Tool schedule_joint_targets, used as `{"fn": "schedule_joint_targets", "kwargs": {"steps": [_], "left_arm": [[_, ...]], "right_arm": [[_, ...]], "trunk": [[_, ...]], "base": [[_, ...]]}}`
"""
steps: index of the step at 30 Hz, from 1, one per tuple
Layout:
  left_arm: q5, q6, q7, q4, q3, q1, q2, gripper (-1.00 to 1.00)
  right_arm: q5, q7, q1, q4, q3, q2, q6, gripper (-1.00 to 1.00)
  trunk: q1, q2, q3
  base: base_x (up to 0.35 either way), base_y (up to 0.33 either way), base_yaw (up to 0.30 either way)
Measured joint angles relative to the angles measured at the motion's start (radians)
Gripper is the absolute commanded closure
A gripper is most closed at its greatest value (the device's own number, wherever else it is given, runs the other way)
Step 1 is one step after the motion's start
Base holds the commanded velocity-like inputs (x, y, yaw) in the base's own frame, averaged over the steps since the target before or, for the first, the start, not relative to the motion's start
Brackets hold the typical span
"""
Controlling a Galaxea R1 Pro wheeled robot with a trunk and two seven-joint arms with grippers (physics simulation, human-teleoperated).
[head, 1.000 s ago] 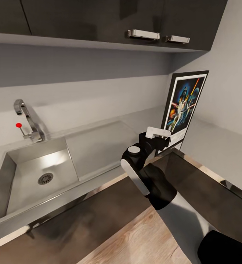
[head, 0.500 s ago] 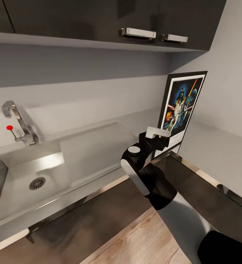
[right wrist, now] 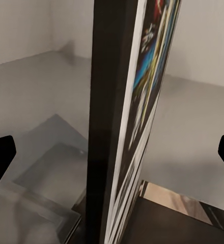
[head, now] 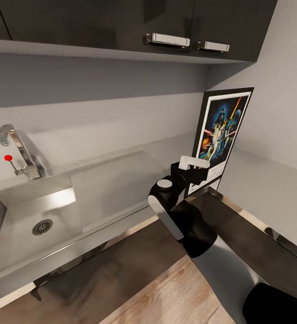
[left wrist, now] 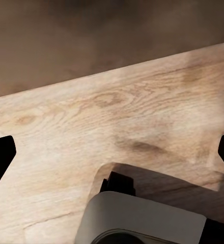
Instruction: Pick up the poster from the kitchen countertop and hang it on one of the wall nails in the kitchen.
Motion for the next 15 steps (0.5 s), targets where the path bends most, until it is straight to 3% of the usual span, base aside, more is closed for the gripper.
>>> {"fn": "schedule_joint_targets", "kwargs": {"steps": [15], "left_arm": [[0.000,0.000,0.000,-0.001,0.000,0.000,0.000,-1.00]], "right_arm": [[0.000,-0.001,0.000,-0.002,0.000,0.000,0.000,-1.00]], "trunk": [[0.000,0.000,0.000]], "base": [[0.000,0.000,0.000]]}}
